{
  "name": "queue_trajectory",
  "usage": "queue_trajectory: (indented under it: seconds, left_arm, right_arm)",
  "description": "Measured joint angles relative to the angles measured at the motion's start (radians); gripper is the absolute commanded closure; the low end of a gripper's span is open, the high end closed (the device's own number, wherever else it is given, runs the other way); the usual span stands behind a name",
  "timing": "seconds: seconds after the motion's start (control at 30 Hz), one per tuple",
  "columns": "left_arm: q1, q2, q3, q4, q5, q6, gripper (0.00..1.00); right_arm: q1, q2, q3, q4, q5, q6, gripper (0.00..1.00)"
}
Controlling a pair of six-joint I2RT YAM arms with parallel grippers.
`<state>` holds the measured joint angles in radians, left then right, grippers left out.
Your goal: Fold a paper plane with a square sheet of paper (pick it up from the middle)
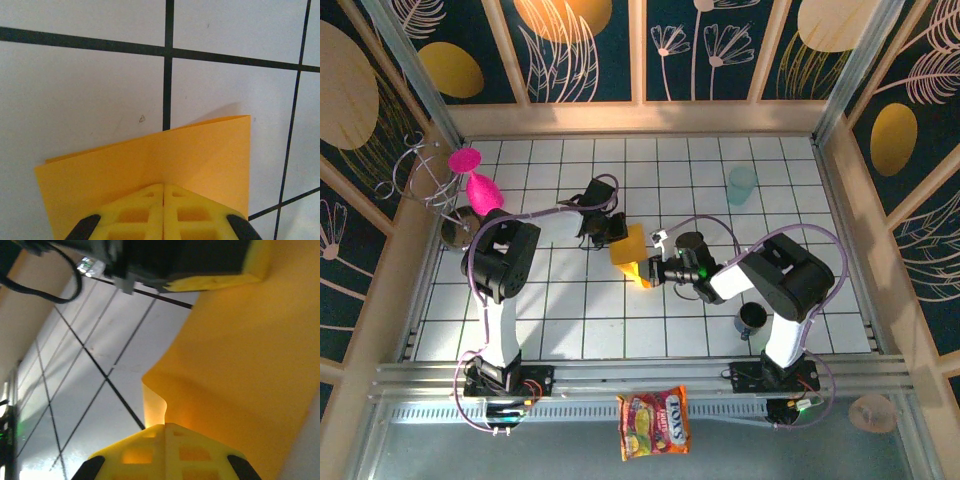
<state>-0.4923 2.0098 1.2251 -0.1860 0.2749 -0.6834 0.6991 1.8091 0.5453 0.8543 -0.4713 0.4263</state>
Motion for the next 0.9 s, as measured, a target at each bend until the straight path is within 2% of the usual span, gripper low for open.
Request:
queue_trajectory:
  seconds: [0.33,0.9]
  left_arm:
    - [0.000,0.000,0.000,-0.001,0.000,0.014,0.92]
    - [0.000,0.000,0.000,-0.001,0.000,0.019,0.93]
  right_arm:
    - [0.000,0.000,0.029,-0.086,0.115,-0.001,1.00]
    - [-0.005,0.000,0.056,-0.164,0.183,-0.005,1.00]
